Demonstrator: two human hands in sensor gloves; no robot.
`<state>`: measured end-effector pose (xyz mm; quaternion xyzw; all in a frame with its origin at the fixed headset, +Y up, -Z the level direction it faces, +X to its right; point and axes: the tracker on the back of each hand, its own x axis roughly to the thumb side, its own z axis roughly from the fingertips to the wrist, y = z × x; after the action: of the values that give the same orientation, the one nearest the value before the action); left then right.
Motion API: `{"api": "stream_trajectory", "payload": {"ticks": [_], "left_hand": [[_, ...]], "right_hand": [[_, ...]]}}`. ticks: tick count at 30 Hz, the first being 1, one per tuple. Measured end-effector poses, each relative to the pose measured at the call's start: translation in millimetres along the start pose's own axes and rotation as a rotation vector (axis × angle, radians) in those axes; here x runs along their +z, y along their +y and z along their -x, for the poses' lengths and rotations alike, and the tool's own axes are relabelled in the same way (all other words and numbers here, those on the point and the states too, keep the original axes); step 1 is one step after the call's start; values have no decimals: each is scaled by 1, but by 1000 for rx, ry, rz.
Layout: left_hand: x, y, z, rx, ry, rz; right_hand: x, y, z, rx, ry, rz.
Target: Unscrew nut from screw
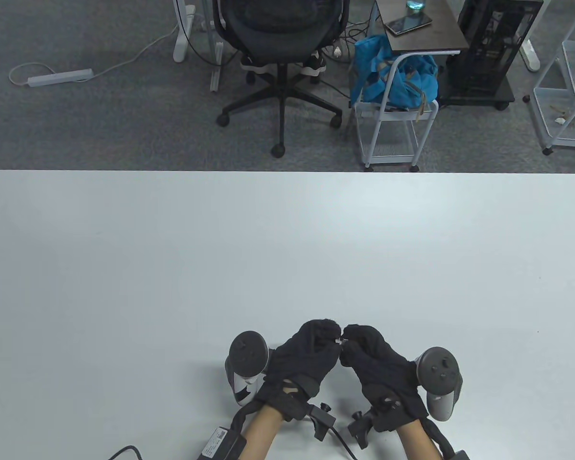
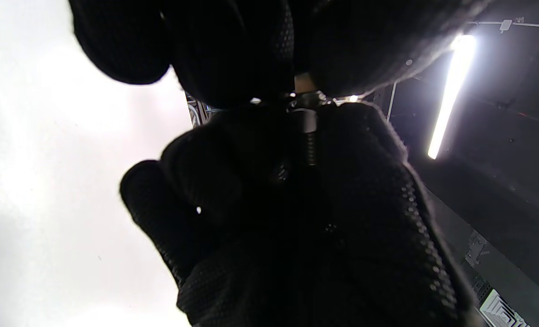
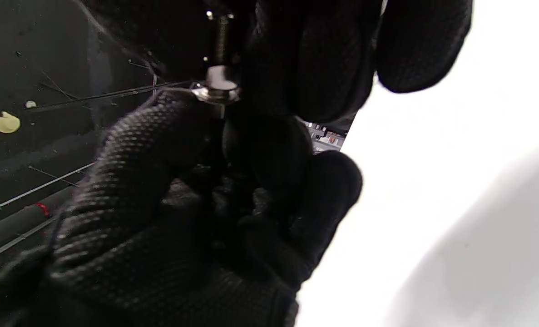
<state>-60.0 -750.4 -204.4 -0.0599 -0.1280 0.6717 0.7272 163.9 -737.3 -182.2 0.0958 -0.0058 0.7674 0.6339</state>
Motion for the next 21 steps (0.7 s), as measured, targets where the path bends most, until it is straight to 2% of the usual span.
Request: {"api": "stream_trajectory", "payload": {"ticks": [5, 13, 21], "left_hand": [[0, 1, 0, 1, 6, -9], [0, 1, -1, -7, -6, -2], [1, -2, -3, -42, -26, 23]], "right_hand": [[0, -1, -4, 7, -24, -36], [2, -2, 6, 12, 67, 25], [1, -1, 1, -23, 16, 23]]}}
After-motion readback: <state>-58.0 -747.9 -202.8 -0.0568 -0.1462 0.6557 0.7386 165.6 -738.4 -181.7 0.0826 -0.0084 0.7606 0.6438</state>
